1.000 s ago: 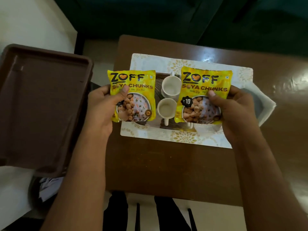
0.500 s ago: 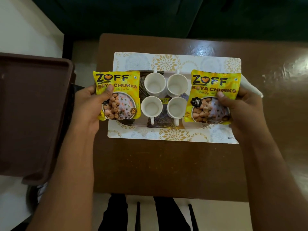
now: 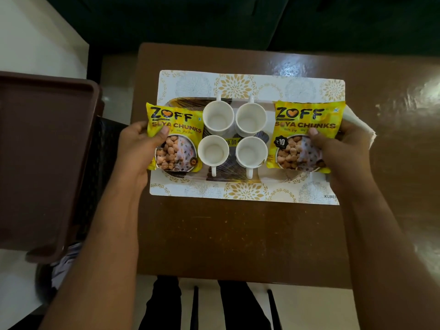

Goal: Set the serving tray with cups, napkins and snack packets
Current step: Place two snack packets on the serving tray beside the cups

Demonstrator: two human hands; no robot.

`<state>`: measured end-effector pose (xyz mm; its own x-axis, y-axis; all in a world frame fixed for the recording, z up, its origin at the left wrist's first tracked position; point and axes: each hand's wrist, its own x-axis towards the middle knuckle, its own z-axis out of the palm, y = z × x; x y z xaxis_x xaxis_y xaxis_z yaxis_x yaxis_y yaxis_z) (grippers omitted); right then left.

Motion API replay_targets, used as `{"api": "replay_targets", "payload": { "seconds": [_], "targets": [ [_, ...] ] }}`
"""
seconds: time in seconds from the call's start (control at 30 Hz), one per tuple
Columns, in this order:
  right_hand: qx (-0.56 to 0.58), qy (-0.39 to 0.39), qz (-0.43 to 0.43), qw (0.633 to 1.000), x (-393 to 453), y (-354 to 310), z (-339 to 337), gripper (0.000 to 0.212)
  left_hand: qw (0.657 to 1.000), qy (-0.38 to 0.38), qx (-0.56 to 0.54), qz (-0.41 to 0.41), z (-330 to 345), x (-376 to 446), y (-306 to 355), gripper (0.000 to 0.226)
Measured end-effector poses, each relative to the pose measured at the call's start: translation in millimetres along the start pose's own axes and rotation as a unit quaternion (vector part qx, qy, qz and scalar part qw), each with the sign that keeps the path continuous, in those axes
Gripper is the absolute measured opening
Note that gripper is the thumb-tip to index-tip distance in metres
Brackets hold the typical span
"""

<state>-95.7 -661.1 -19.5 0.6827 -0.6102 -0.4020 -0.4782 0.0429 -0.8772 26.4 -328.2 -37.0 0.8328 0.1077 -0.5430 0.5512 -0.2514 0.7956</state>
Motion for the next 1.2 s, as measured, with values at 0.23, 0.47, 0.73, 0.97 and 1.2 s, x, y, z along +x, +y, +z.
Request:
{"api": "replay_targets", "payload": {
  "seconds": [0.23, 0.47, 0.73, 0.97, 1.2],
  "targets": [
    [-0.039, -0.011, 0.000, 0.999, 11, 11, 9, 0.024, 0.999, 0.043, 0.001, 0.000, 4, -1, -3, 0.014],
    [-0.063, -0.005, -0.003, 0.998, 13, 14, 15, 0.031, 0.994, 0.098, 0.047, 0.030, 6, -2, -11, 0.011],
    [-0.119, 0.023, -0.031, 0.992, 8, 13, 20, 0.049, 0.987, 0.145, 0.057, 0.045, 11, 4, -20, 0.021],
    [-0.183, 0.029, -0.050, 0.981, 4, 16, 26, 0.041, 0.978, 0.172, 0.093, 0.076, 23, 9, -21, 0.029],
    [-0.239, 0.045, -0.056, 0.968, 7, 17, 33, 0.042, 0.976, 0.181, 0.087, 0.078, 26, 13, -18, 0.033]
  ]
}}
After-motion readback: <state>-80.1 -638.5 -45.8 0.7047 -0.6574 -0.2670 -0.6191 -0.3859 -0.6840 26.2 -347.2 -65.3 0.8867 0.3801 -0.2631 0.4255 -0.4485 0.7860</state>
